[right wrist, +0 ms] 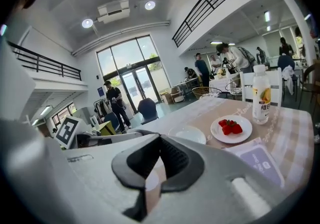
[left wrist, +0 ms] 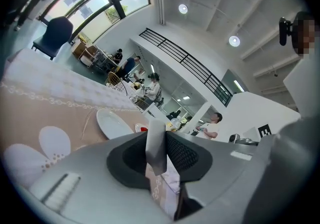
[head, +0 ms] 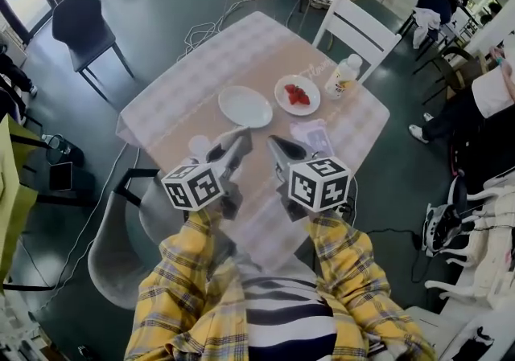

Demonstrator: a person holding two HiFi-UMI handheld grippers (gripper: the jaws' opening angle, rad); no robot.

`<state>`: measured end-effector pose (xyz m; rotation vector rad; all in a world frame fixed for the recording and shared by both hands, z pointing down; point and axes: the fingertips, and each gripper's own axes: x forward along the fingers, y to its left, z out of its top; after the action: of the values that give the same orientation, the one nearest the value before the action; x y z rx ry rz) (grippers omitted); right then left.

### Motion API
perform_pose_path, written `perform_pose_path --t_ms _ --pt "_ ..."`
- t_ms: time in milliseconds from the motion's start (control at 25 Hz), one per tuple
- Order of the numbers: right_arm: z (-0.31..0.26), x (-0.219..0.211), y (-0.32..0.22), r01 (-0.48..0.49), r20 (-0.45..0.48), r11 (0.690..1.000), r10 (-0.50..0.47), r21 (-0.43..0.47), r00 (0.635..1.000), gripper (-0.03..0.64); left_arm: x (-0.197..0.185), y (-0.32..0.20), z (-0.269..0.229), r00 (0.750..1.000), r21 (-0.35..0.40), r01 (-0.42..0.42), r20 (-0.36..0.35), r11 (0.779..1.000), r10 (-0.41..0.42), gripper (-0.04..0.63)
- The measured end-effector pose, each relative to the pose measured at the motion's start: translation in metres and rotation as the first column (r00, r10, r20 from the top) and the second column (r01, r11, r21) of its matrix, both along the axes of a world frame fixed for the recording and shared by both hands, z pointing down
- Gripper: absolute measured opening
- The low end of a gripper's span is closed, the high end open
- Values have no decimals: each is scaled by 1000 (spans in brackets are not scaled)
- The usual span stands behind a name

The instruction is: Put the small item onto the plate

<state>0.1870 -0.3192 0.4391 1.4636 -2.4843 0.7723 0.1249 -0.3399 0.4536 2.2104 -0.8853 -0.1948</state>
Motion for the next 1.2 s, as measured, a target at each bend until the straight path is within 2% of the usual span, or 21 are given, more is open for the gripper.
perform_pose_path --t_ms 640,960,1120,1200 --pt "40 3 -85 92 -30 995 -93 -45 995 -2 14 -81 43 994 -108 104 50 989 -99 83" --pt "59 7 -98 97 -38 993 -100 -73 994 -2 19 -111 58 990 -164 136 57 977 -128 83" --pt "65 5 -101 105 -37 991 -108 -79 993 -2 26 -118 63 992 -229 124 18 965 -123 84" --pt "68 3 -103 110 -38 990 -114 -82 993 -2 29 -120 67 993 -256 118 31 960 -114 84"
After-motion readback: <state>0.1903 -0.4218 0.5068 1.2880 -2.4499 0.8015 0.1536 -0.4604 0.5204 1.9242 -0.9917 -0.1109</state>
